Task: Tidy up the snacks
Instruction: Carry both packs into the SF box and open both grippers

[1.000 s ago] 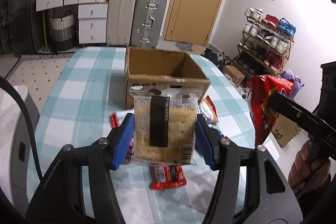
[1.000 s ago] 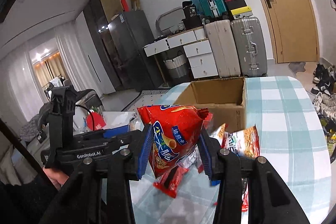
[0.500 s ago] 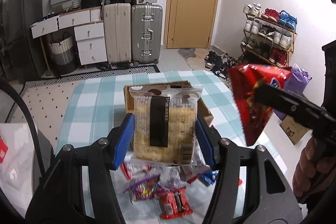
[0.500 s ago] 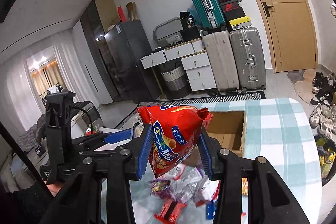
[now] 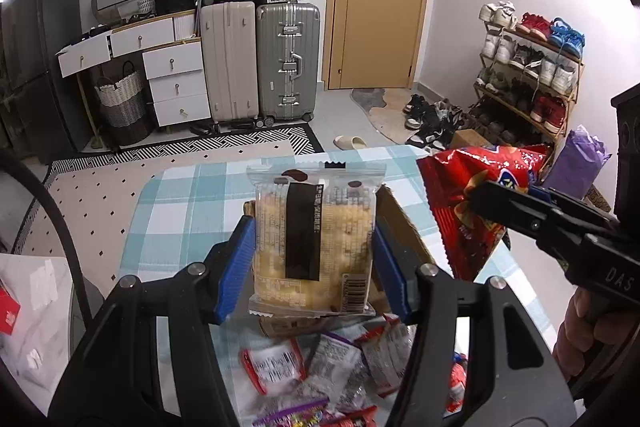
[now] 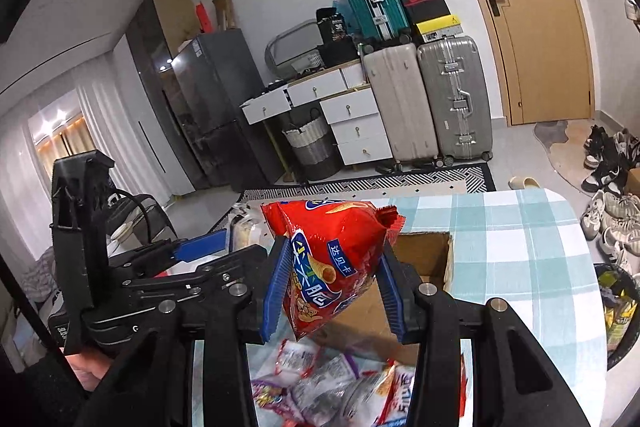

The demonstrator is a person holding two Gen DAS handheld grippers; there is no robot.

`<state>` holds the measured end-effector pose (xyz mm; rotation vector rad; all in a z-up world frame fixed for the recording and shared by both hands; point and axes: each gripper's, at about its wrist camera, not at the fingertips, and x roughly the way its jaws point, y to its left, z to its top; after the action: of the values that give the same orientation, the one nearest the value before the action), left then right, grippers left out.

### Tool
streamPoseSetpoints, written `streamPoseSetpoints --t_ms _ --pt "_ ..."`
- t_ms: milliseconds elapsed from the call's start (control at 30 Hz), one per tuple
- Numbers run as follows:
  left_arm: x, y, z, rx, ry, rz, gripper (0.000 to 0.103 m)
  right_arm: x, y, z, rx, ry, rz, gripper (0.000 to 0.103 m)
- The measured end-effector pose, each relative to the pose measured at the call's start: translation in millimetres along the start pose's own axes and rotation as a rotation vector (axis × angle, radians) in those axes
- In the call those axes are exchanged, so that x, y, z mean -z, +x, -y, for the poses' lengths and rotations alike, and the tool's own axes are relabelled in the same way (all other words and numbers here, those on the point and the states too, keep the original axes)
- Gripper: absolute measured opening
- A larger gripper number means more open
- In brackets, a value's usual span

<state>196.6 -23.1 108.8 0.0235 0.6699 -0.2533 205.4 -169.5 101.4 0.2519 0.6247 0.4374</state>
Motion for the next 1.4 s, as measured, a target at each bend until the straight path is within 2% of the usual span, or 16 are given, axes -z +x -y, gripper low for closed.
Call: streamPoseSetpoints --t_ms 300,567,733,900,1000,1133,1167,1200,1233,1300,1400 --pt "-20.2 65.9 -8.9 -0.017 0.011 -0.035 0.055 -10.5 63.3 37.3 0.027 0.026 -0.054 0.042" --pt "-33.7 150.6 -15.7 -0.009 0.008 -0.111 0.056 2.4 117.4 67.2 0.057 0.038 -0.127 0.042" --pt "-34.4 200.0 -16.1 -0.013 0.025 -0.17 0.056 10.4 146.5 77.6 0.068 0.024 -0.174 0.042" --pt "-21.1 239.5 -21.5 -0.018 0.016 -0.229 0.056 18.4 167.7 86.3 0.098 0.012 -0.222 0.042" --pt "-11.9 254.4 -25.6 -0.006 -0.014 -0.262 0.056 22.3 175.5 91.9 0.095 0.018 -0.253 0.043" --pt "-5.8 261.5 -24.1 -0.027 -0.013 -0.263 0.056 25.9 177.2 91.8 0.107 -0.003 -0.263 0.044" --pt "-4.7 262.4 -22.3 -0.033 -0.006 -0.263 0.059 25.7 176.1 90.9 0.107 -0.012 -0.258 0.044" --pt "-3.3 261.6 -21.8 -0.032 -0.002 -0.26 0.065 25.2 174.5 89.8 0.1 -0.022 -0.251 0.046" --pt "-3.0 260.8 -20.7 -0.03 0.0 -0.252 0.069 24.5 172.3 88.6 0.1 -0.028 -0.242 0.052" --pt "-1.3 253.0 -16.4 -0.041 0.002 -0.233 0.077 23.5 167.1 85.2 0.11 -0.037 -0.229 0.056" --pt "-1.8 236.2 -15.7 -0.052 -0.002 -0.194 0.084 20.3 158.2 84.2 0.11 -0.032 -0.213 0.057"
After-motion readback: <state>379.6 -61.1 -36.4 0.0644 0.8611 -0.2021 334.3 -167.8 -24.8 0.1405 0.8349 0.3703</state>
